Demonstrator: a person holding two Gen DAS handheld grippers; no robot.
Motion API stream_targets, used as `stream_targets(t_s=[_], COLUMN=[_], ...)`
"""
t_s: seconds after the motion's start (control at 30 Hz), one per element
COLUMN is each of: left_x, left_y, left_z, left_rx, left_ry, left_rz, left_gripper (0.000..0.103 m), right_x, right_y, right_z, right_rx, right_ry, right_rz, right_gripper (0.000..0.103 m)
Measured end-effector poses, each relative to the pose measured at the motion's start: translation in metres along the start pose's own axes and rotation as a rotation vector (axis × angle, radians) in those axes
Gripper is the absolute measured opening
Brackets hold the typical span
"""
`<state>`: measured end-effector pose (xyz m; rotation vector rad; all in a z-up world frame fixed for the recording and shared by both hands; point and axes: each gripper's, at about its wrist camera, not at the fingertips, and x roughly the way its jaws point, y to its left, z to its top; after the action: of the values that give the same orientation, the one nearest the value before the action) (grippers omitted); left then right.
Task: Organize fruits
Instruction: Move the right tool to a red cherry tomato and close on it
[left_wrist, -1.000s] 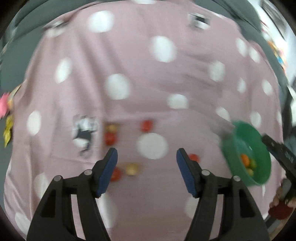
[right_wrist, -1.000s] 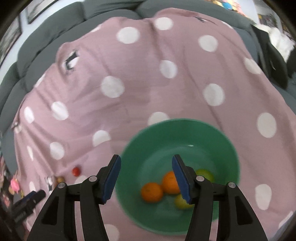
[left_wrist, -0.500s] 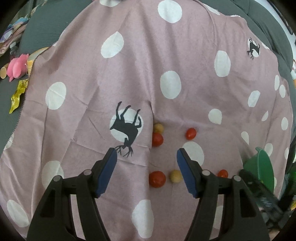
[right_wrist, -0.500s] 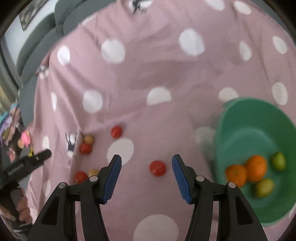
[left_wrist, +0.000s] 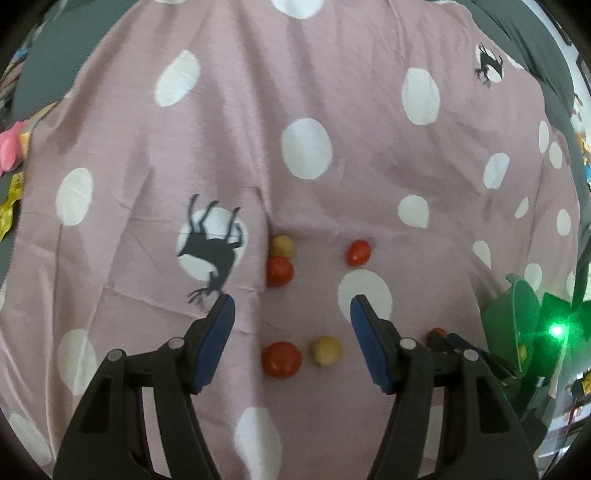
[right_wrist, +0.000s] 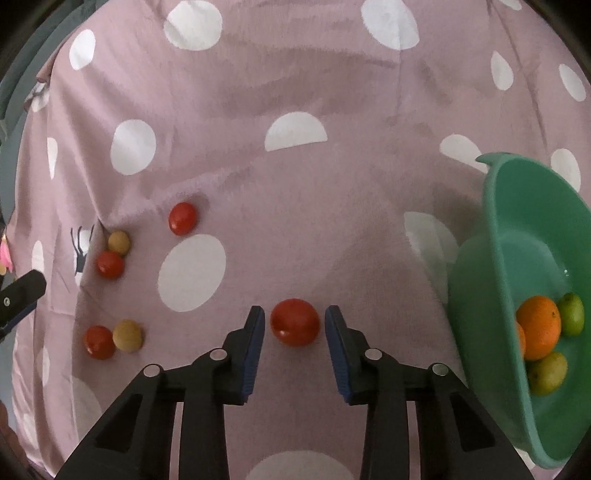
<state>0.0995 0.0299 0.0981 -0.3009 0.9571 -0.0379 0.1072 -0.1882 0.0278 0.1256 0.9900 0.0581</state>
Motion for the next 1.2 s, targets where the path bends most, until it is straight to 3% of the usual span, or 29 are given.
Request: stream_targets(t_s=[0.2, 0.53, 0.8, 0.87, 0.97, 1.2], left_x=[0.022, 0.082, 0.126, 0.132, 0.135, 0.114], left_y=[-0.015, -0.052, -0.062, -0.063, -0.063, -0.066], left_z=[0.017, 0.041, 0.042, 0.041, 0.040, 0.040], left_rx=[0.020, 0.102, 0.114, 0.119, 0.122, 0.124], left_ry=[0.032, 0.068, 0.102, 0.108, 0.094, 0.089], left_rz=[-0.026, -0.008, -0.013, -0.018, 0.000, 0.005], left_gripper=[0.060, 0.049, 0.041, 0.035, 0.025, 0.025], right_x=[-0.003, -0.001, 0.009, 0.006, 0.001, -0.015], right_y=[0.003, 0.003, -0.002, -0.004, -0.008, -0.015], right_z=[0.009, 0.070, 0.076, 0.077, 0.078, 0.074], right_rx=[-0.021, 0.003, 0.028, 0.032, 0.045, 0.060], right_ry=[-0.011, -0.109, -0.111, -0.119, -0.128, -0.152], right_rz=[0.006, 0.065, 0.081, 0.072, 0.077, 0.080], right_gripper=[0.030, 0.030, 0.030, 0.030, 0.030, 0.030])
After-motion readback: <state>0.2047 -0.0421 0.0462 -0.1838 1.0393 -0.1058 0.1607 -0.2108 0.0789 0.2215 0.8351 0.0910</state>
